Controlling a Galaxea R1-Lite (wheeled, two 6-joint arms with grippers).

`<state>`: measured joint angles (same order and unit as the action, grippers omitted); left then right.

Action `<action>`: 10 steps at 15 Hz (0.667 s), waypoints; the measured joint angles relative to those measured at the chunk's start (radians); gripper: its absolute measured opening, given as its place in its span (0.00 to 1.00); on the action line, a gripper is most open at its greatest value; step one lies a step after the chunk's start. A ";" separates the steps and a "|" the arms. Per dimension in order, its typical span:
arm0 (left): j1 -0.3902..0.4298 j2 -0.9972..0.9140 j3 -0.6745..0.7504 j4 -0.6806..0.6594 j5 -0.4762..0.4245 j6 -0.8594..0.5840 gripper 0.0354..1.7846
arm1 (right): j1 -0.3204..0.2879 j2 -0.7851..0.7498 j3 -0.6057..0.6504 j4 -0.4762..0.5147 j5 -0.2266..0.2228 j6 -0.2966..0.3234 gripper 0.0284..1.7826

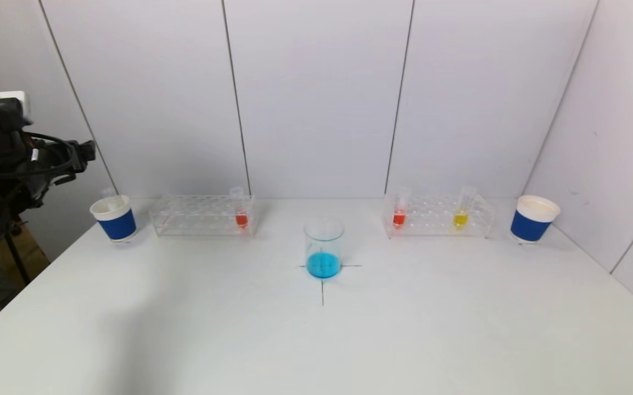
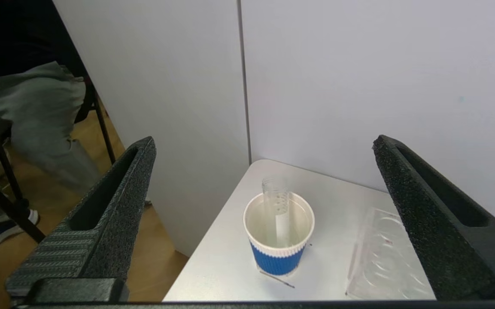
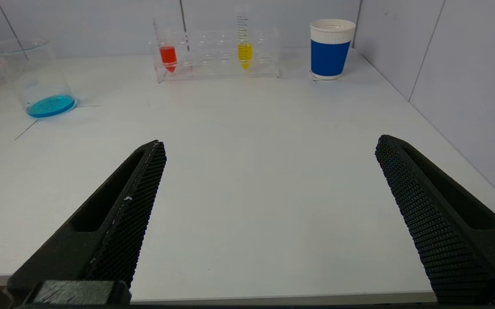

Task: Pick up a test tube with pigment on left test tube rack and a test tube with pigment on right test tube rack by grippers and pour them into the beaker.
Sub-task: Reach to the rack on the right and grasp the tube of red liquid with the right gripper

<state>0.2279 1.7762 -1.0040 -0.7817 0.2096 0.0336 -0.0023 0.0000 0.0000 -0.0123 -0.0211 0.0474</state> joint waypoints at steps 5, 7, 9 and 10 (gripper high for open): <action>-0.006 -0.422 0.308 0.084 -0.073 0.001 0.99 | 0.000 0.000 0.000 0.000 0.000 0.000 1.00; -0.008 -0.586 0.410 0.140 -0.134 0.000 0.99 | 0.000 0.000 0.000 0.000 0.000 0.000 1.00; -0.009 -0.728 0.466 0.231 -0.187 -0.007 0.99 | 0.000 0.000 0.000 0.000 0.000 0.000 1.00; -0.009 -0.793 0.482 0.288 -0.212 -0.011 0.99 | 0.000 0.000 0.000 0.000 0.000 0.000 1.00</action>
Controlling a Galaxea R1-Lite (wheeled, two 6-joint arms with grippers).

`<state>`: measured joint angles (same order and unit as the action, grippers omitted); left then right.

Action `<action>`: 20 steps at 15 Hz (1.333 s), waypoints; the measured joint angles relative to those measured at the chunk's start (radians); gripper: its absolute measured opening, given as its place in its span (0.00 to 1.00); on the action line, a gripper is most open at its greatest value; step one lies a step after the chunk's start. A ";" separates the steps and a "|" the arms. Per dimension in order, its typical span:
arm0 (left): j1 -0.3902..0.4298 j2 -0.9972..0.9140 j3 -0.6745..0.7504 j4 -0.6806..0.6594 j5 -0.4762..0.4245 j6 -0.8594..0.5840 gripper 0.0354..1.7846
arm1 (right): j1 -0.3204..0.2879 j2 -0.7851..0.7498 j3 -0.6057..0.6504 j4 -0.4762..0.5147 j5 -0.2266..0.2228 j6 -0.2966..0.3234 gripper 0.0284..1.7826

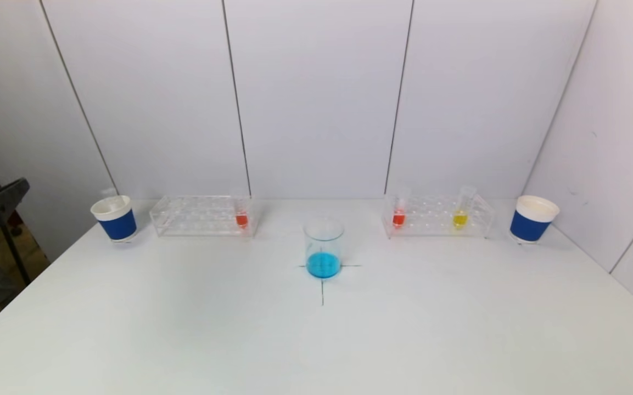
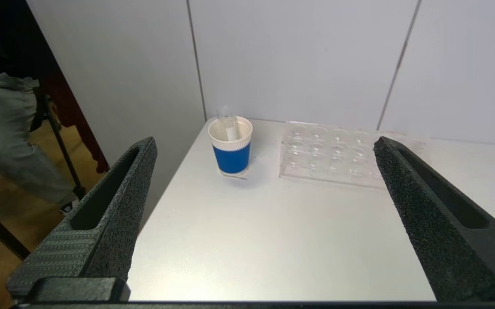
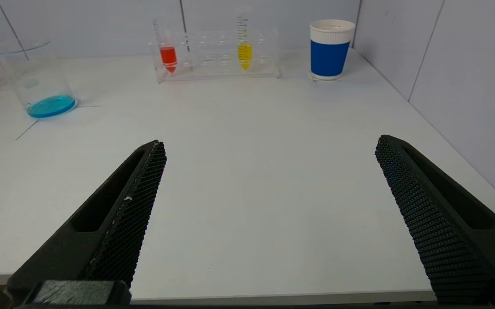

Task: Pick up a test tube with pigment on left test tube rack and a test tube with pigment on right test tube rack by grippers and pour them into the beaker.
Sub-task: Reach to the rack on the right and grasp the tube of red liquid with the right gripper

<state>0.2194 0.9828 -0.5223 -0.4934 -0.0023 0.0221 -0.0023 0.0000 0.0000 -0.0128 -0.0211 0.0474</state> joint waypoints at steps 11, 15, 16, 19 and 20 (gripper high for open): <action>-0.006 -0.551 -0.061 0.748 -0.276 -0.127 0.99 | 0.000 0.000 0.000 0.000 0.000 0.000 1.00; -0.011 -0.626 -0.149 0.928 -0.348 -0.127 0.99 | 0.000 0.000 0.000 0.000 0.000 0.000 1.00; -0.013 -0.639 -0.159 0.932 -0.346 -0.126 0.99 | 0.000 0.000 0.000 0.001 0.000 0.000 1.00; -0.014 -0.691 -0.158 0.935 -0.324 -0.107 0.99 | 0.000 0.000 0.000 0.001 0.000 0.000 1.00; -0.014 -0.700 -0.150 0.930 -0.305 -0.104 0.99 | 0.000 0.000 0.000 0.000 0.000 0.000 1.00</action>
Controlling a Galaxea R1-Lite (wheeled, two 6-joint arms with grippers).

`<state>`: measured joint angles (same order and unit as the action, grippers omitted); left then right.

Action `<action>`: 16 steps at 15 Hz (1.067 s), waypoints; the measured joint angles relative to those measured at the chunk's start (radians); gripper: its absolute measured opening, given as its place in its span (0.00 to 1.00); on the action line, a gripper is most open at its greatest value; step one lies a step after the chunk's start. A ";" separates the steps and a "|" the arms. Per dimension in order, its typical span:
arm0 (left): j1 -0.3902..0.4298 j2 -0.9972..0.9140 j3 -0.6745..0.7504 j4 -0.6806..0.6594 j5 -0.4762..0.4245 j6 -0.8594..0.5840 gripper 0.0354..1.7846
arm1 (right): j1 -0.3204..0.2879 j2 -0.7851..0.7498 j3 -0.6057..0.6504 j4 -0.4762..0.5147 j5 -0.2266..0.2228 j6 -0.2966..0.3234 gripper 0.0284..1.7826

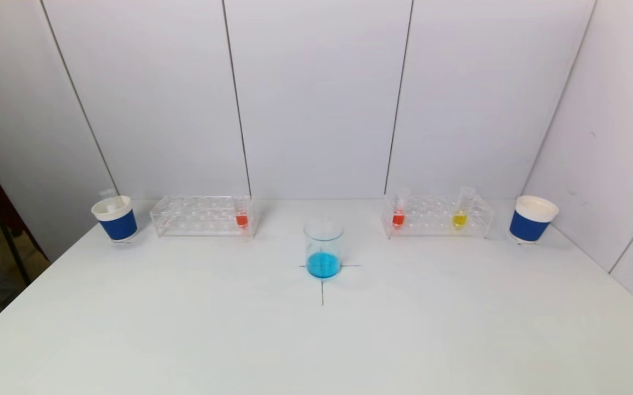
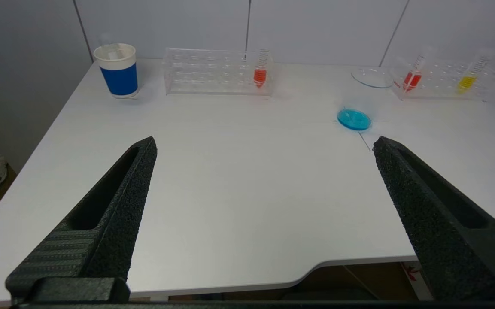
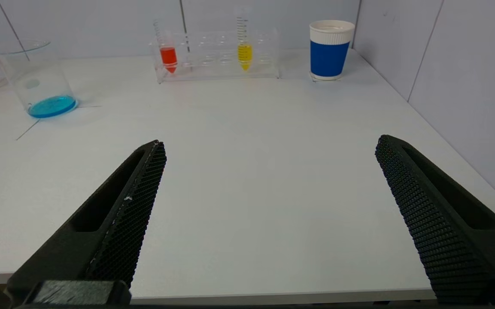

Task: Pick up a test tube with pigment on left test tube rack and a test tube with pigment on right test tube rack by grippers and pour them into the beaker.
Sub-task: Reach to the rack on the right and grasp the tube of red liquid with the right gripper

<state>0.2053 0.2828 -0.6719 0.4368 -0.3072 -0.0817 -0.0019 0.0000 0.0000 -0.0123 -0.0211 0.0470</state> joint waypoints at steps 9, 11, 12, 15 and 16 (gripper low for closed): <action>-0.051 -0.018 0.195 -0.063 0.167 0.080 0.99 | -0.001 0.000 0.000 0.000 0.000 0.000 1.00; -0.068 -0.018 0.305 -0.164 0.168 0.084 0.99 | 0.000 0.000 0.000 0.000 0.000 0.000 1.00; -0.082 -0.018 0.364 -0.235 0.168 0.088 0.99 | 0.000 0.000 0.000 0.000 0.000 0.000 1.00; -0.135 -0.028 0.449 -0.299 0.187 0.095 0.99 | 0.000 0.000 0.000 0.000 0.000 0.000 1.00; -0.148 -0.040 0.458 -0.284 0.190 0.098 0.99 | 0.000 0.000 0.000 0.000 0.000 0.000 1.00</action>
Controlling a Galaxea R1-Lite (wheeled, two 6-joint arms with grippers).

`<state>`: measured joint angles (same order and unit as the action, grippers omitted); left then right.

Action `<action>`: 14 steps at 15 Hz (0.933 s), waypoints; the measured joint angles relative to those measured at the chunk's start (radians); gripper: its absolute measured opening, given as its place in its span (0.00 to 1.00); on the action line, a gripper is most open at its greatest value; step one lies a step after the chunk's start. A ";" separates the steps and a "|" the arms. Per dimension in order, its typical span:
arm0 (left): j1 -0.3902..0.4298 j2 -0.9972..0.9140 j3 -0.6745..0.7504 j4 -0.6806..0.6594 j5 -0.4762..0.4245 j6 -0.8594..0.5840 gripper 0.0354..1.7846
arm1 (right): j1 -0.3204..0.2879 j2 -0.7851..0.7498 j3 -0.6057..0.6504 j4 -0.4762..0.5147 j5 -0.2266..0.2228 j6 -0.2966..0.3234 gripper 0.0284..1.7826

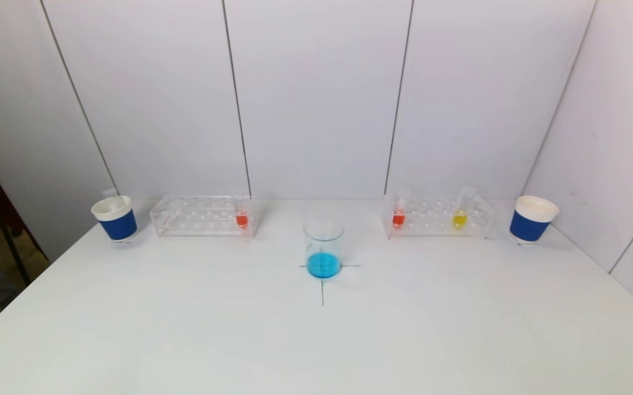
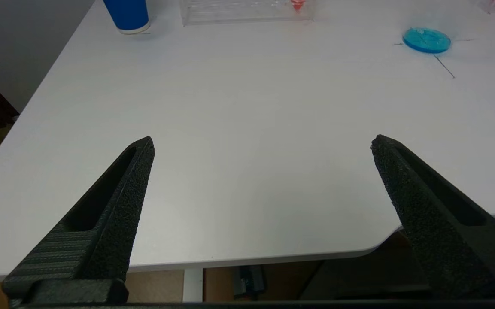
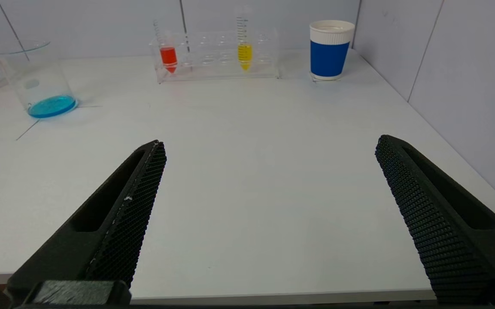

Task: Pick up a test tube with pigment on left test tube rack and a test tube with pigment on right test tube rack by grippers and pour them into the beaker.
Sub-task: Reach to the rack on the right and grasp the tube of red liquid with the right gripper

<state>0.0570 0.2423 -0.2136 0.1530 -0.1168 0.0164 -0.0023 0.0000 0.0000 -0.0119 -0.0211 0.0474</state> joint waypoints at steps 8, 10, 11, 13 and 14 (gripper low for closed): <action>-0.057 -0.220 0.103 0.112 0.100 0.044 0.99 | 0.000 0.000 0.000 0.000 0.000 0.000 1.00; -0.058 -0.234 0.161 -0.025 0.111 0.040 0.99 | 0.000 0.000 0.000 0.000 0.000 0.000 1.00; -0.058 -0.237 0.184 -0.100 0.116 0.036 0.99 | 0.000 0.000 0.000 0.000 0.000 0.000 1.00; -0.057 -0.242 0.207 -0.168 0.121 0.034 0.99 | 0.000 0.000 0.000 0.000 0.000 0.000 1.00; -0.057 -0.242 0.210 -0.159 0.116 0.035 0.99 | 0.000 0.000 0.000 0.000 0.000 0.000 1.00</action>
<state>0.0000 0.0000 -0.0038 -0.0057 -0.0009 0.0513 -0.0023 0.0000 0.0000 -0.0123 -0.0211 0.0470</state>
